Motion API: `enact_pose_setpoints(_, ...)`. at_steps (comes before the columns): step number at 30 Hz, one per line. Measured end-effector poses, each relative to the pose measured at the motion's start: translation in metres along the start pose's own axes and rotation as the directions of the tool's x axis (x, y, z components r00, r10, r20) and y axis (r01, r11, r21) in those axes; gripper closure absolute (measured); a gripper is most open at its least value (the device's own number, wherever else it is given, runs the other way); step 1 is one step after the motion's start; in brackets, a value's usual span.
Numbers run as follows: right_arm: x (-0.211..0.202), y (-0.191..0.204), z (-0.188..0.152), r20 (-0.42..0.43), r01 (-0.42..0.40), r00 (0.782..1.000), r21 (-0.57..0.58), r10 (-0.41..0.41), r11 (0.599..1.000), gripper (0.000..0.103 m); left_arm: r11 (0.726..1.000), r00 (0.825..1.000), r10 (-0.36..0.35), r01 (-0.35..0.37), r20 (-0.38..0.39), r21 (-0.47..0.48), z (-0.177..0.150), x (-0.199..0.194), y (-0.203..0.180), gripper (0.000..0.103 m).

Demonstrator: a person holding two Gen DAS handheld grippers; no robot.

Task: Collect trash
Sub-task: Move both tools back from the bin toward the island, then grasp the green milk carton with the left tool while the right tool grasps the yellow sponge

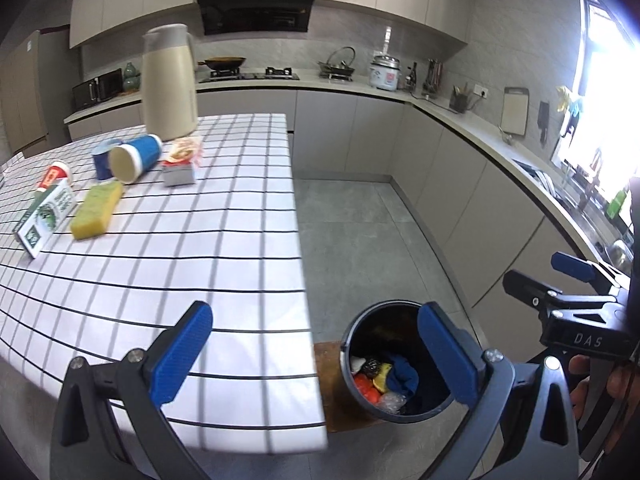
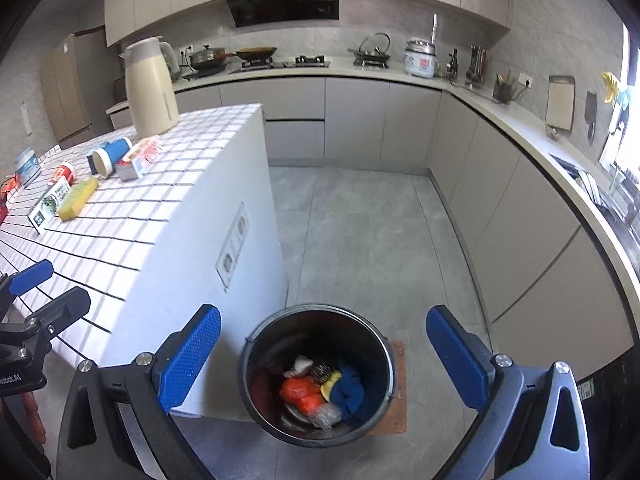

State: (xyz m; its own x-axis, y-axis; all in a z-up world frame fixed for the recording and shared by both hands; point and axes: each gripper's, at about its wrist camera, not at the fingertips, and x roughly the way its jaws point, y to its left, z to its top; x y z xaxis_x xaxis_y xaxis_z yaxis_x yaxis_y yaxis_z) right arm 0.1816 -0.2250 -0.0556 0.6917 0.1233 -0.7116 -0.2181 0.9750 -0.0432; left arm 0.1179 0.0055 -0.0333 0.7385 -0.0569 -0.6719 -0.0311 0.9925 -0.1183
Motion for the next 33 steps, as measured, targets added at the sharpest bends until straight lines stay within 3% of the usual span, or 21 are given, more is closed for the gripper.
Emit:
enact_pose_setpoints(9, -0.005, 0.055, 0.013, 0.040, -0.025, 0.999, -0.029, 0.026, 0.999, 0.000, 0.999, 0.999, 0.032, -0.031, 0.024, -0.033, -0.001, -0.019, 0.050, 0.000)
enact_pose_setpoints(18, -0.001, 0.135, 0.022, 0.055, -0.068, 0.996, -0.079, 0.072, 0.995, 0.000, 0.991, 0.994, 0.104, -0.101, 0.035, -0.089, -0.006, -0.040, 0.128, 0.000)
enact_pose_setpoints(25, 0.002, 0.201, 0.028, 0.041, -0.187, 0.981, -0.085, 0.190, 0.979, 0.000, 0.979, 0.985, 0.168, -0.163, 0.029, -0.122, -0.015, -0.051, 0.194, 0.000)
enact_pose_setpoints(33, 0.017, 0.280, 0.033, -0.006, -0.257, 0.966, -0.079, 0.257, 0.963, 0.000, 0.958, 0.967, 0.245, -0.232, 0.065, -0.169, -0.019, -0.067, 0.282, 0.000)
